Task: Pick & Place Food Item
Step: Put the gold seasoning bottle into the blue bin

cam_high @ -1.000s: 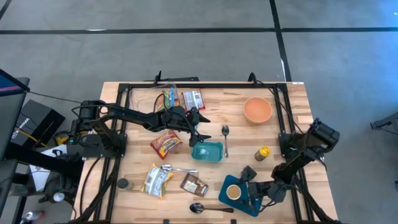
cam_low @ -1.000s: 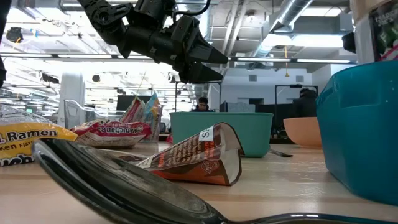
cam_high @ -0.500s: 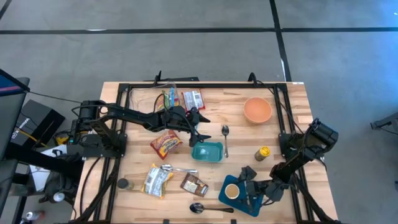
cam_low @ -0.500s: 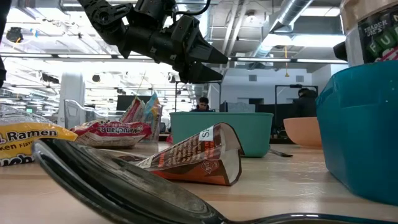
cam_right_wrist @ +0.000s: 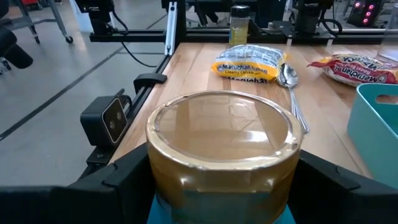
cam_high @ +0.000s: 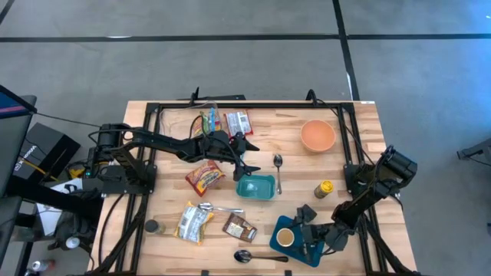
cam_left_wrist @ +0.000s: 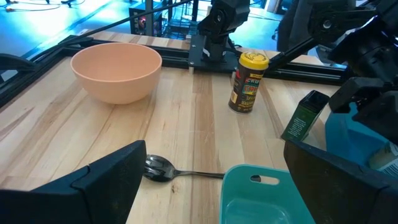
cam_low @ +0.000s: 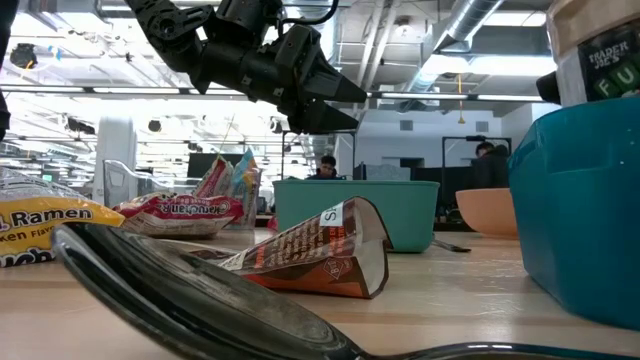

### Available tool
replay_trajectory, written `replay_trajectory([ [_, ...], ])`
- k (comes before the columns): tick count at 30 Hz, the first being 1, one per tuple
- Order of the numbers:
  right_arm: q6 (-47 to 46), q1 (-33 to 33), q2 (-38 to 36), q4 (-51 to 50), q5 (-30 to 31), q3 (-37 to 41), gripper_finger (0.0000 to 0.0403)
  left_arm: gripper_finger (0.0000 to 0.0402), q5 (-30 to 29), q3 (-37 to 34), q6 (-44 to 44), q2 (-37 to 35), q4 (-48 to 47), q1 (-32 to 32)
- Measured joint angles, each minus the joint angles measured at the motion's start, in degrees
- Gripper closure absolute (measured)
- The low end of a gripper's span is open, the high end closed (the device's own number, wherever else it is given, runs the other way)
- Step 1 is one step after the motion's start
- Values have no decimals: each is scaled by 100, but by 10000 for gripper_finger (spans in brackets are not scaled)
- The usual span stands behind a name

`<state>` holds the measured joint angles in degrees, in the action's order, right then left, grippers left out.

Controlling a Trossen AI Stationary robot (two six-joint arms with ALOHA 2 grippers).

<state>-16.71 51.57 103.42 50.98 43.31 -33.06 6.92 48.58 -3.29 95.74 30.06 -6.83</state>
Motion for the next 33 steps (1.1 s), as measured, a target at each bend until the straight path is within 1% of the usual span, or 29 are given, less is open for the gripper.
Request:
replay_trajectory([
  [15,-50,0,0,6,-36,0,121,27,2,0,0,0,0,0],
  [25,-137,-249,-2,4,-720,-2,121,27,0,0,0,0,0,0],
  [33,-136,-299,-4,4,-752,-4,121,27,0,0,0,0,0,2],
])
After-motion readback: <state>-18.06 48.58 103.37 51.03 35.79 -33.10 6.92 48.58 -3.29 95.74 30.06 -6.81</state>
